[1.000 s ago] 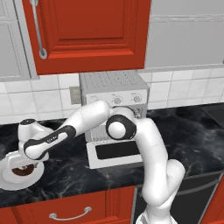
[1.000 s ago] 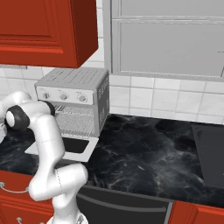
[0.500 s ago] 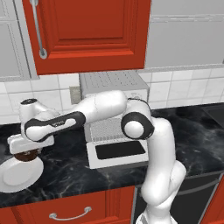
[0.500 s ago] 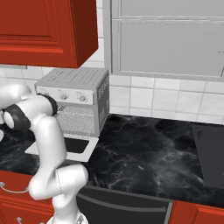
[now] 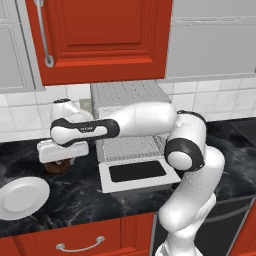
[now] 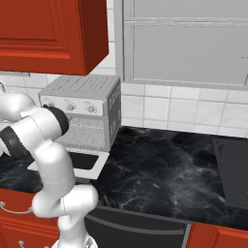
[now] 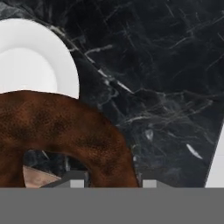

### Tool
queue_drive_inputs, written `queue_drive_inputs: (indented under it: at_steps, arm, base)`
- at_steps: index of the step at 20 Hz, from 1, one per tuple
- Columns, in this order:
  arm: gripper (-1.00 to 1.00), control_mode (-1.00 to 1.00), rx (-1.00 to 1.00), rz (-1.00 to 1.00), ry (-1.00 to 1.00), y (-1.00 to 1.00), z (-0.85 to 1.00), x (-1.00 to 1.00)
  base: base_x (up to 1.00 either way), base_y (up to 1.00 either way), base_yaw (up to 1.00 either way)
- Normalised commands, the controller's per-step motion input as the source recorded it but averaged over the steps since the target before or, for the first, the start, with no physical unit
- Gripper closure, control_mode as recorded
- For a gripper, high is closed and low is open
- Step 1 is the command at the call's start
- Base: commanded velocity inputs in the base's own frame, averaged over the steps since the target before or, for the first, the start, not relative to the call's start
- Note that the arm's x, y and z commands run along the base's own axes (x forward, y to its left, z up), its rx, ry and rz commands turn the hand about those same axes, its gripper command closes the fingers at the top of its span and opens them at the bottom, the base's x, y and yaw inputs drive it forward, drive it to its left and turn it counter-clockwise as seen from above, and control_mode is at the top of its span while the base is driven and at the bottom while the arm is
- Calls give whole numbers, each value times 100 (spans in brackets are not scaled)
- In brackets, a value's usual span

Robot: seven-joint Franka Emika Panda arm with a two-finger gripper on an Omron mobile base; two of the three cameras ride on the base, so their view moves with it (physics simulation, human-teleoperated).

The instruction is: Pick up the bagel from the plate, place it on the toaster oven rack, close the door, and set the timer.

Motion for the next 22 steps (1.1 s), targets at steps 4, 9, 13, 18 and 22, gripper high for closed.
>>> queue_drive_inputs:
  at_steps: [4, 9, 13, 18, 22]
  arm:
    - [100, -100, 0, -6, 4, -100, 0, 0]
    - [100, -100, 0, -8, 4, -100, 0, 7]
    - [100, -100, 0, -7, 7, -100, 0, 17]
    - [100, -100, 0, -3, 8, -100, 0, 37]
    - [100, -100, 0, 0, 6, -83, 0, 49]
  base:
    - [0, 0, 0]
    - [0, 0, 0]
    - [0, 0, 0]
    - [0, 0, 0]
    - [0, 0, 0]
